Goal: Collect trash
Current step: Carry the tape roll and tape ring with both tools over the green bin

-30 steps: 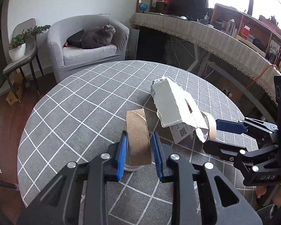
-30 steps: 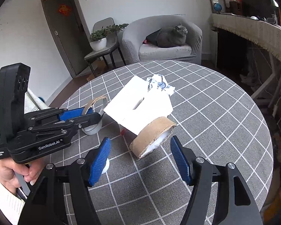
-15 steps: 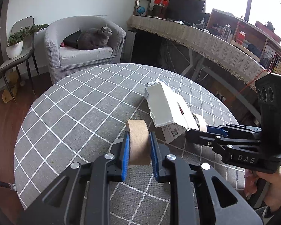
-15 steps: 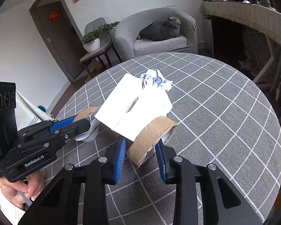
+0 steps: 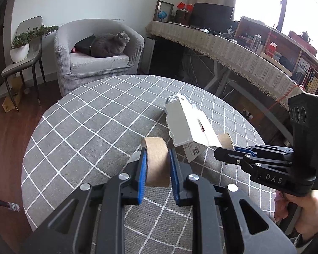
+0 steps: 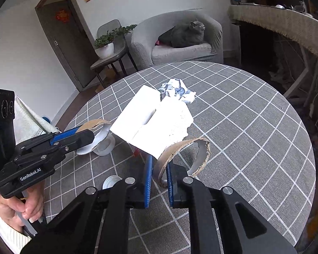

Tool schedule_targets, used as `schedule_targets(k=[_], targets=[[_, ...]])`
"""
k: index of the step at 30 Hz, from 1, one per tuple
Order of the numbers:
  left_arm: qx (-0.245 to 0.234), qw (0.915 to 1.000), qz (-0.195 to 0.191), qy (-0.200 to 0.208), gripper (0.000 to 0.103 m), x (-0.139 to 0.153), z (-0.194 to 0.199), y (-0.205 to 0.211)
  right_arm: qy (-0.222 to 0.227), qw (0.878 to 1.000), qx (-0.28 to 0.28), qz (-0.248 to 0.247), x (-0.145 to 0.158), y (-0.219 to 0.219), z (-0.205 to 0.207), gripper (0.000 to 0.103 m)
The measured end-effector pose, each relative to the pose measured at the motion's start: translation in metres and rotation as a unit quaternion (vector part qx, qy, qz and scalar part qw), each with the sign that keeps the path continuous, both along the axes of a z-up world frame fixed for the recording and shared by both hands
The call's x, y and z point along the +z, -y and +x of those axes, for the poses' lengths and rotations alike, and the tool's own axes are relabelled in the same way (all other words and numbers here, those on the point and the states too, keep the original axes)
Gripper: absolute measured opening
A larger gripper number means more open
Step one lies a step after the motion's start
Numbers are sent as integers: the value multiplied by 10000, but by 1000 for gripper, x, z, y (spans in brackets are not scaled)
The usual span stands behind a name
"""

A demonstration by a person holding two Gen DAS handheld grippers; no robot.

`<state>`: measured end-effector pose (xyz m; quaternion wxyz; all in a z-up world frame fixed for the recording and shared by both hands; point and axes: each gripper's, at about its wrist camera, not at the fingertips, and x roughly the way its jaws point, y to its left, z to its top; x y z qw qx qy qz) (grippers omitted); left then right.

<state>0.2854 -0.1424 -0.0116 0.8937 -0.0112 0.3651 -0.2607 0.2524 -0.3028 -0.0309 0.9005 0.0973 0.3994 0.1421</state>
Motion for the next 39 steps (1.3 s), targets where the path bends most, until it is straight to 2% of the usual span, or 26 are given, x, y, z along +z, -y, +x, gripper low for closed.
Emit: schedule_targets(k=[7,10,11,12,18,22,27,39], targets=[[-33,10000,-15,-75,22,-3,-16,-7,-211,9998,-59,35,-12,-4,-13,13],[-55,10000,15,-31,22,0,-28,-9,-96,9999,-80,20,-7,-5,-24,12],[-58,10000,12,-21,22,1,-31,-11,-70,10000,-44,17,-6,-7,-28,6],[-60,10000,7,-6,22,2,-36,-13,-38,10000,-33,11,-4,-9,-32,4],[-65,10000,-38,8,22,6,-59,-26,102,9998,-31,-158,-6,-17,-46,4],[-24,10000,-57,44,22,10,-72,-37,162,9998,-130,24,-3,-18,-55,4],[55,9999,13,153,22,16,-93,-58,368,9993,11,42,11,-42,-72,4],[562,9983,-158,-38,22,13,-121,-136,487,9970,597,45,12,-116,-105,4]])
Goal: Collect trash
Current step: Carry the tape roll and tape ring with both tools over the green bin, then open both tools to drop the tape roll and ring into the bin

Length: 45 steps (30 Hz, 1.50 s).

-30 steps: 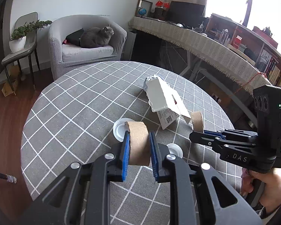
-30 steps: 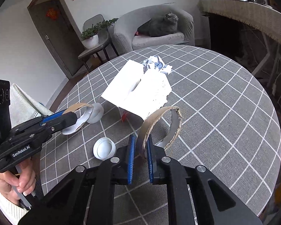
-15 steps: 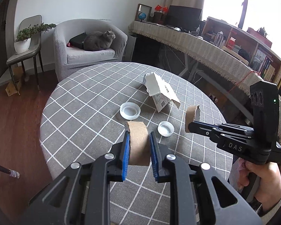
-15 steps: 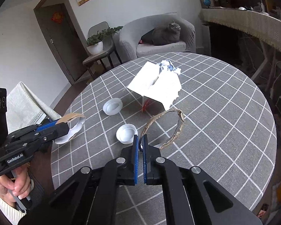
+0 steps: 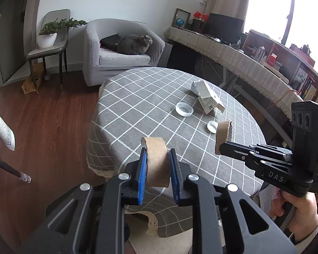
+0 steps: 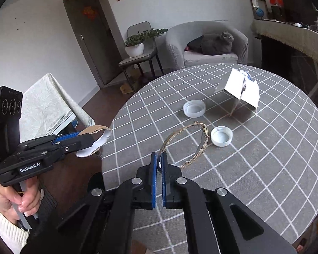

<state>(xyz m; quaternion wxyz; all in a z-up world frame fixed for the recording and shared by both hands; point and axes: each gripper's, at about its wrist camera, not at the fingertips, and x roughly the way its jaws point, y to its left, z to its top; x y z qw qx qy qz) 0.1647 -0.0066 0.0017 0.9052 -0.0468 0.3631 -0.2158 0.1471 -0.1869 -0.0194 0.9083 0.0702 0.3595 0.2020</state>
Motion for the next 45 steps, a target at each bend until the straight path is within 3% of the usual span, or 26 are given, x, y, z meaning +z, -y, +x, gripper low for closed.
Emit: schedule_targets(k=[7,15,18,29,39,41,43,45], targets=[[355,9990,172,-194,22,-16,-7,-38,35,9995,326,37,4,-38,-6,4],[521,9946,714,-552,22,-57,-17,-75,-37,9967,803,-103,-3,-92,-4,4],[588,9933,706,-706,22,-69,-15,-89,-70,9952,972,-122,-5,-108,-2,4],[696,9821,817,-1545,22,-132,-15,-132,-390,9888,1438,-106,-21,-165,6,4],[607,9695,1033,-2137,22,-181,-21,-140,-783,9834,1607,-320,-50,-201,16,4],[579,9679,1129,-2172,24,-187,-21,-142,-854,9828,1604,-326,-55,-204,17,4],[655,9665,1140,-2203,39,-192,-21,-148,-906,9819,1631,-332,-58,-209,19,4],[683,9655,1095,-2260,42,-195,-22,-153,-950,9807,1670,-370,-61,-215,22,4]])
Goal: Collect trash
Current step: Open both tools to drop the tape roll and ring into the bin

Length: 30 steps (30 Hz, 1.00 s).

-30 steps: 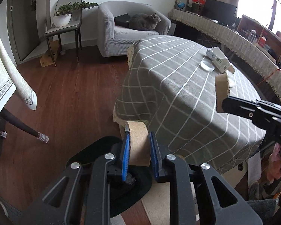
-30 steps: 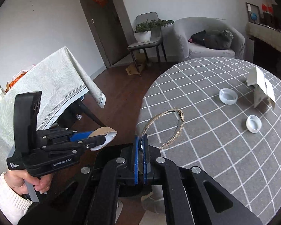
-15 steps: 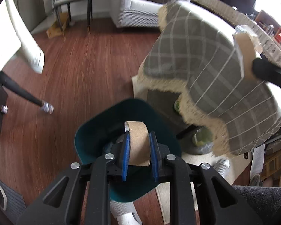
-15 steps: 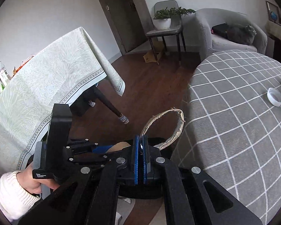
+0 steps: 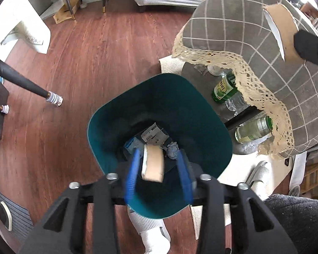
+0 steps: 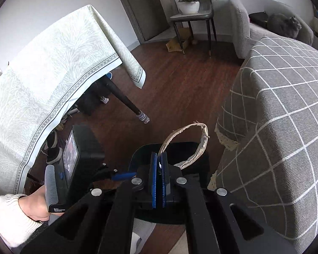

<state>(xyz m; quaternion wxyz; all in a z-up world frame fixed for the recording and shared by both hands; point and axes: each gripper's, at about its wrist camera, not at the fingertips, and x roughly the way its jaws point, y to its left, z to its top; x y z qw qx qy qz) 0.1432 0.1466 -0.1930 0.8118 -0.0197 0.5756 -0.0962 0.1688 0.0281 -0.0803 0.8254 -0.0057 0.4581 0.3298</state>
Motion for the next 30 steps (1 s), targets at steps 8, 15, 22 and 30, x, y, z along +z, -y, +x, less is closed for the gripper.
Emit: schedule_targets(k=[8,15,22,30], targets=[[136,9997,44,204,51,13,-1,-18,-163,9997,75,-161,-14,-15,6,4],[329,9958,-77,846,58,52,-7,-28,-380,9984,164,-376,-37,-26,6,4],[556,9895,-244,1310,56,88,-8,-35,-707,9954,273,-579,-65,-33,10,4],[557,9826,-477,1706,36,121,-9,-31,-1240,9887,418,-735,-109,-41,11,4]])
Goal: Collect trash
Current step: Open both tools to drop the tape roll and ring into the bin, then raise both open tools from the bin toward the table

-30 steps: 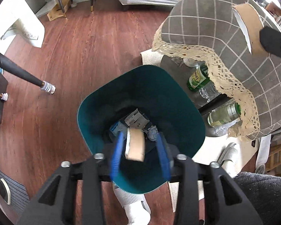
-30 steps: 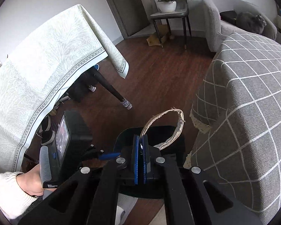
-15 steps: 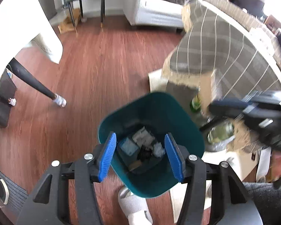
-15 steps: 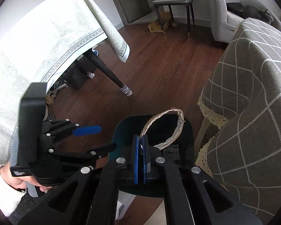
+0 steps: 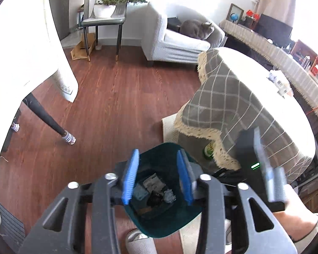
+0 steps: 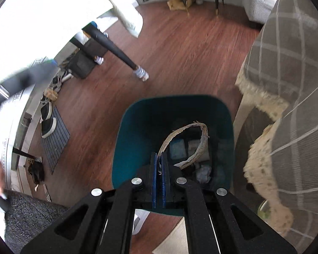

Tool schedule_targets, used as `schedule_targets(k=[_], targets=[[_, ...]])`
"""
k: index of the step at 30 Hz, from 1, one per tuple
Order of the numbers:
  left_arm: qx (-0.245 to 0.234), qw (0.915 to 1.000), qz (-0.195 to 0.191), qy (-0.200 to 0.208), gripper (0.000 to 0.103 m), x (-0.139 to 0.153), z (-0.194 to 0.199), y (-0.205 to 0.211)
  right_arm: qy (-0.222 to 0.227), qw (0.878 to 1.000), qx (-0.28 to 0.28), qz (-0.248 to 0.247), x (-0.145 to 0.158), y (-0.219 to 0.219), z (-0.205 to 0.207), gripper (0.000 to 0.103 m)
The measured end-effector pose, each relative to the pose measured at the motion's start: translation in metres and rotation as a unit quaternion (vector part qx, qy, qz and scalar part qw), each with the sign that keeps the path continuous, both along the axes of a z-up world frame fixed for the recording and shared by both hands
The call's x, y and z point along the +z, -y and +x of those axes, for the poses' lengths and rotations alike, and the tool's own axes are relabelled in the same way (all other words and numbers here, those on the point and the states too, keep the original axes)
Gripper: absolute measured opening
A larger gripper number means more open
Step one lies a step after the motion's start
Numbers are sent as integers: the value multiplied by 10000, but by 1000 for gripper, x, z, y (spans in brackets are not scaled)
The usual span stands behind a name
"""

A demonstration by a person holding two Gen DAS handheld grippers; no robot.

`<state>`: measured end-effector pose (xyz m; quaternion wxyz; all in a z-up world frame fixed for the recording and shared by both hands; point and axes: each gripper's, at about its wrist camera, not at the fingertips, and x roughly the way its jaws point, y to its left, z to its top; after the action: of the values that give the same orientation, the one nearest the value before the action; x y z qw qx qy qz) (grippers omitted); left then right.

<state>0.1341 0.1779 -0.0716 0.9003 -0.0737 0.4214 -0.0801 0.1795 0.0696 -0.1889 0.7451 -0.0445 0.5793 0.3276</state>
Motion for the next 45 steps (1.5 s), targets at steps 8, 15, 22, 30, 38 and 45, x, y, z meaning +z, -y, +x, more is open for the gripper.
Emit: schedule_targets(k=[8,15,22,30,38,45], targets=[[-156,9991,-144,379,33,28,-4,9,-283,9989,240,-297,-22,-7,-9,30],[-126,9986,-200,469,33,37,-6,8,-187,9991,131,-368,-16,1,-15,62],[-137,9970,-249,720,33,59,-9,14,160,9993,254,-238,10,4,-21,62],[-215,9926,-57,1196,39,97,-19,34,785,9957,465,129,58,5,-30,58],[-141,9901,-154,1390,44,115,-16,40,1512,9869,336,455,113,25,-35,49],[-147,9890,-192,1460,50,124,-8,56,1890,9809,86,454,134,56,-28,48]])
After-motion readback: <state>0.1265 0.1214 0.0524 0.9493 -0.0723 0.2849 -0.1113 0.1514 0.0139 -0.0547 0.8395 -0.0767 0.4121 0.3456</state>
